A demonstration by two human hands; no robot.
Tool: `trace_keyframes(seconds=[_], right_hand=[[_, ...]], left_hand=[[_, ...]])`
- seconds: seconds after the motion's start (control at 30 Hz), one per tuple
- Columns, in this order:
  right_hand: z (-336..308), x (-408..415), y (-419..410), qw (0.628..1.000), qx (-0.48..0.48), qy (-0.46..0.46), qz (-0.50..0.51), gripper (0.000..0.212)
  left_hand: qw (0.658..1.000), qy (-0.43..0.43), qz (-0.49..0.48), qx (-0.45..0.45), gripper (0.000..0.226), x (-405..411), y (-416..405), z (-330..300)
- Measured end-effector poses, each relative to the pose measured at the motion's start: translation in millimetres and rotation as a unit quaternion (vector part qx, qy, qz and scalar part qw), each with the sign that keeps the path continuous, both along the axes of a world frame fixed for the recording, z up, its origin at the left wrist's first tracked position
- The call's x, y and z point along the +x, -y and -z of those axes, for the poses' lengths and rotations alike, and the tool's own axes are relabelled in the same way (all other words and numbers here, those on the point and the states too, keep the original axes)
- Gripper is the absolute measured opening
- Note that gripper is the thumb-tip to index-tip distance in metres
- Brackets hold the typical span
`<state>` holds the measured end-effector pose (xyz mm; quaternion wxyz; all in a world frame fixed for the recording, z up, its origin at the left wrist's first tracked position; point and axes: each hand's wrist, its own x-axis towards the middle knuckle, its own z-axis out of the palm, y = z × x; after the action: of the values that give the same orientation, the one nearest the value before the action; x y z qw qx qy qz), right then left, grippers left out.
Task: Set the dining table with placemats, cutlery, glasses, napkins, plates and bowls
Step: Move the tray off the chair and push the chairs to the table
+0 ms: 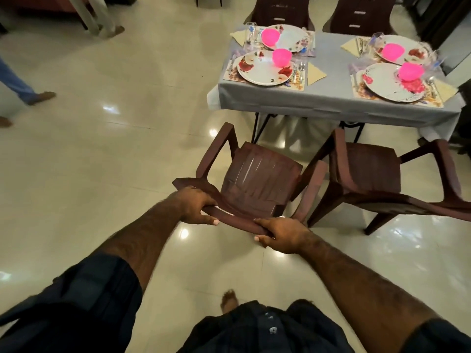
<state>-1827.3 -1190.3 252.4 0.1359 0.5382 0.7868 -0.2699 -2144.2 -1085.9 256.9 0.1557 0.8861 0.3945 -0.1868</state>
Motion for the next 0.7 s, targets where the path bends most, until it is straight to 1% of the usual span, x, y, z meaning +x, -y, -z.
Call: trace_keyframes(seconds=[0.03,0.13,0.17,0.27,0.37,0.43,0.57,0.63,0.7], right_hand=[[0,4,-2,1.000,0.000,0.001,0.003,0.074],[-5,12,-14,0.999,-0.027,0.015,0.017,0.075],[-9,17,-19,0.999,-0.027,0.020,0.022,0.074],[-16,39,-34,0.998,-0.006,0.053,0.034,0.069],[-17,62,-50,0.994,-0.001,0.085,0.072,0.067],[-17,75,-63,0.991,0.017,0.079,0.102,0.063],[-14,95,-85,0.987,0.052,0.071,0.136,0.060],[-13,102,-94,0.985,0.048,0.078,0.145,0.061],[-13,109,-103,0.987,0.035,0.073,0.138,0.063]], left_hand=[[1.000,0.000,0.009,0.013,0.106,0,0,3],[0.997,0.031,0.019,0.063,0.078,3,3,14],[0.996,0.041,0.017,0.080,0.074,8,3,18],[0.993,0.051,-0.001,0.107,0.078,35,0,24],[0.994,0.035,-0.018,0.106,0.082,66,-15,24],[0.994,0.030,-0.036,0.096,0.080,84,-29,21],[0.992,0.018,-0.063,0.110,0.080,111,-58,21],[0.995,0.017,-0.071,0.069,0.075,118,-71,20],[0.998,0.011,-0.056,0.025,0.067,118,-85,15]])
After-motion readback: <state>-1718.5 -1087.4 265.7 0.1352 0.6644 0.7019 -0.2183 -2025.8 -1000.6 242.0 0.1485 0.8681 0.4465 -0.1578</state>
